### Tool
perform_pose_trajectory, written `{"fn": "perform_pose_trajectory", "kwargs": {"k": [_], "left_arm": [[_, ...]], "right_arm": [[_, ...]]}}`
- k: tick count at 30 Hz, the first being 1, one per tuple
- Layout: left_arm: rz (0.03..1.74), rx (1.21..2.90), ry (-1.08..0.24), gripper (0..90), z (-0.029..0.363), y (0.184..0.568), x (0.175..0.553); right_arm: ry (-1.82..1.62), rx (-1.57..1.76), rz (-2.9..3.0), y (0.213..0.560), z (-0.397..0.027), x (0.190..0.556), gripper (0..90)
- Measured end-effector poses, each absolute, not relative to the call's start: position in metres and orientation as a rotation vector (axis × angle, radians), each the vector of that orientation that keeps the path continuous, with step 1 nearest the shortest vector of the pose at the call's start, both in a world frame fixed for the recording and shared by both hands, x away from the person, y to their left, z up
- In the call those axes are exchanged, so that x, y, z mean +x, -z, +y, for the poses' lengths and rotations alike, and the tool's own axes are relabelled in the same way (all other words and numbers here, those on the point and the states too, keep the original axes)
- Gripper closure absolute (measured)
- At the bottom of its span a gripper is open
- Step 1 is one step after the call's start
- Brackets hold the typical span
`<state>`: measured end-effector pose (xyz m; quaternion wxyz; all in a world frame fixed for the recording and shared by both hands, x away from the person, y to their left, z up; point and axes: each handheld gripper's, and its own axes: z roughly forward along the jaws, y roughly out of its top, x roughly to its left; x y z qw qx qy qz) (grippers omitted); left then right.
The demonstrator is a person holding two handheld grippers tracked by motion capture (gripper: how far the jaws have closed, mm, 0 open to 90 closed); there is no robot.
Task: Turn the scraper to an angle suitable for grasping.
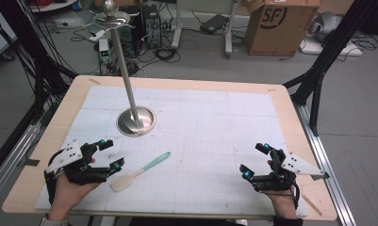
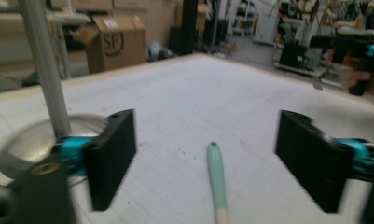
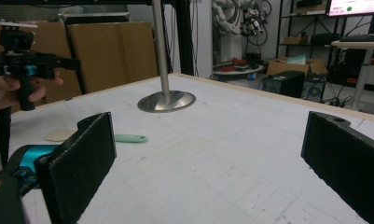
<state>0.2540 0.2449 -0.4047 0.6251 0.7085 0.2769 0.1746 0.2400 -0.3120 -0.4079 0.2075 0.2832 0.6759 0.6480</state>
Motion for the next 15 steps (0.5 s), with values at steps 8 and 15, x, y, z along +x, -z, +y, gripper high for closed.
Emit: {"fn": "perform_pose_trajectory", "kwargs": {"k": [8, 15], "left_arm": [[0.626, 1.808, -0.360, 79.9, 0.224, 0.407, 0.275], [0.678, 1.933, -0.289, 89.7, 0.194, 0.423, 0.290]], "right_arm": [[-1.809, 0.789, 1.894, 0.408, -0.311, 0.240, 2.0], [-1.809, 0.777, 1.899, 0.408, -0.311, 0.240, 2.0]]}}
